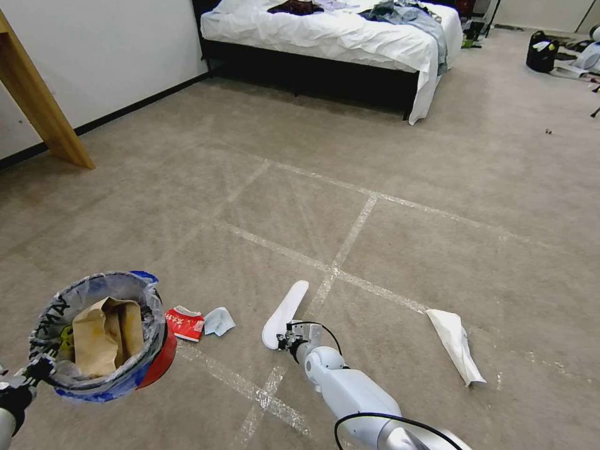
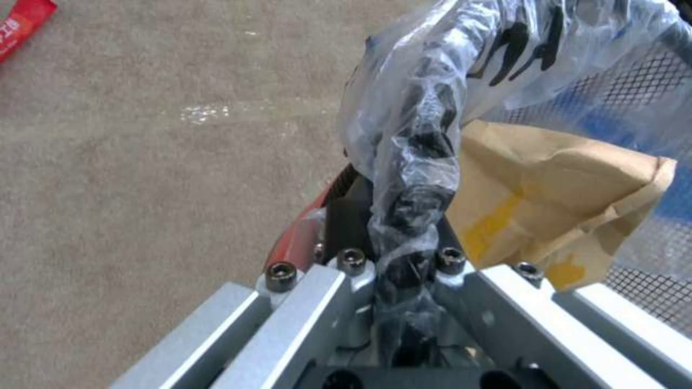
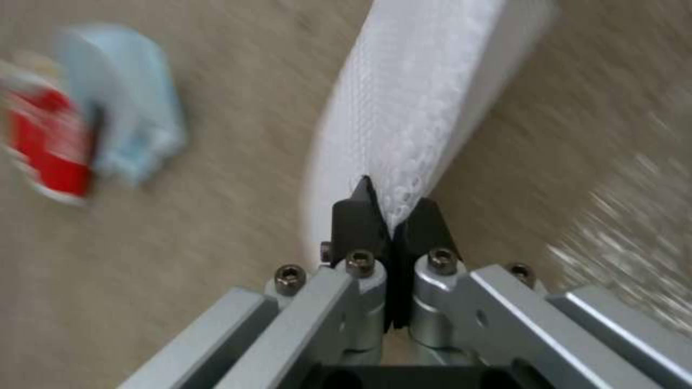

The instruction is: Pick up the trash bin and place the garbage on the floor into it.

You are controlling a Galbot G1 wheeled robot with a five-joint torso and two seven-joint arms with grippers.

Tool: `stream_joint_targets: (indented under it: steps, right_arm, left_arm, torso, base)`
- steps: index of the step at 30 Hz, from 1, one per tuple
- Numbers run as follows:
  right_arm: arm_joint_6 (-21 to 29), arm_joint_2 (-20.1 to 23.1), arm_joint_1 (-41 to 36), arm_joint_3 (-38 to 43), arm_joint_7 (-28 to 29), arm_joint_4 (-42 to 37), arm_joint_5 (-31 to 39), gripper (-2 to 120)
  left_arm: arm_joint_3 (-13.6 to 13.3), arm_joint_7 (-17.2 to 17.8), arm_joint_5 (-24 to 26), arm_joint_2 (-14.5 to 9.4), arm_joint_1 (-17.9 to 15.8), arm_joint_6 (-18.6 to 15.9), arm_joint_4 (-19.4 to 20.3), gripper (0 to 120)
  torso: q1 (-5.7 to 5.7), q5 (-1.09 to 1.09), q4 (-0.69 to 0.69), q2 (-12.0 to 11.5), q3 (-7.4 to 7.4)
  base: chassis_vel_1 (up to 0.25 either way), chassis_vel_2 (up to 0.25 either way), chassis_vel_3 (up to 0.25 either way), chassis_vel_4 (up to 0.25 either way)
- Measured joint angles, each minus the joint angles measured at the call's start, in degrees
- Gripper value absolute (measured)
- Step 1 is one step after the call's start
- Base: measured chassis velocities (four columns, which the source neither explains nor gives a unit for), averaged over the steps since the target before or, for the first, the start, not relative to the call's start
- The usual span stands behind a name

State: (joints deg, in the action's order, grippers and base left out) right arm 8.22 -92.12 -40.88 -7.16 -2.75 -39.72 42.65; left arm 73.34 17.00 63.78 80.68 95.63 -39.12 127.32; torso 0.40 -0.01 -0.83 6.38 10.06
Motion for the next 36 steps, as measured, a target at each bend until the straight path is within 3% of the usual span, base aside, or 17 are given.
stream_joint_targets:
  steps: [9,11,15,17,18,25,29,31,36]
  right_arm:
    - [-3.09,6.32,-1.9,-1.65,0.97,-15.16,2.38,0]
    - [-5.14,9.21,-1.58,-2.08,0.87,-22.38,3.22,0]
    - [-7.22,10.49,-1.01,-2.43,0.6,-26.28,2.67,0]
    - [-10.96,12.88,0.78,-3.1,0.02,-33.87,1.5,0]
    - [-10.96,12.88,0.78,-3.1,0.02,-33.87,1.5,0]
    - [-15.99,17.21,8.61,-6.66,-4.63,-50.62,5.82,0]
    - [-15.58,18.16,14.96,-10.4,-5.83,-57.69,11.55,0]
    - [-15.51,18.2,15.32,-10.64,-5.85,-57.98,11.82,0]
    - [-13.25,19.92,24.44,-18.7,-5.41,-62.62,15.94,0]
  left_arm:
    - [-0.47,0.23,0.03,-0.33,0.12,-0.32,0.98,0]
    - [-0.96,0.73,0.04,-0.48,-0.03,-0.64,1.38,0]
    - [-1.31,0.96,0.21,-0.71,-0.07,-0.86,1.56,0]
    - [-1.91,1.21,0.76,-1.65,-0.18,-1.34,1.76,0]
    - [-1.91,1.21,0.76,-1.65,-0.18,-1.34,1.76,0]
    - [-3.12,2.21,2.72,-4.92,-0.99,-2.37,1.75,0]
    - [-3.41,2.44,3.0,-5.96,-1.28,-2.54,1.57,0]
    - [-3.42,2.46,3.02,-6.0,-1.29,-2.55,1.56,0]
    - [-3.49,2.64,3.38,-6.28,-1.57,-2.64,1.47,0]
  torso:
    - [0.0,0.02,-0.01,0.0,0.0]
    - [0.0,0.01,0.01,0.0,-0.01]
    - [0.0,0.02,0.01,0.0,0.0]
    - [0.0,0.02,0.01,0.0,-0.01]
    - [0.0,0.02,0.01,0.0,-0.01]
    - [0.0,0.02,0.01,0.01,0.0]
    - [0.0,0.01,0.02,0.01,-0.01]
    - [0.0,0.01,0.02,0.01,-0.01]
    - [0.0,0.01,0.02,0.01,0.0]
  base:
    - [0.0,0.0,0.0,0.0]
    - [0.0,0.0,0.0,0.0]
    - [0.0,0.0,0.0,0.0]
    - [0.0,0.0,0.0,0.0]
    - [0.0,0.0,0.0,0.0]
    - [0.0,0.0,0.0,0.0]
    - [0.0,0.0,0.0,0.0]
    - [0.0,0.0,0.0,0.0]
    - [0.0,0.0,0.0,0.0]
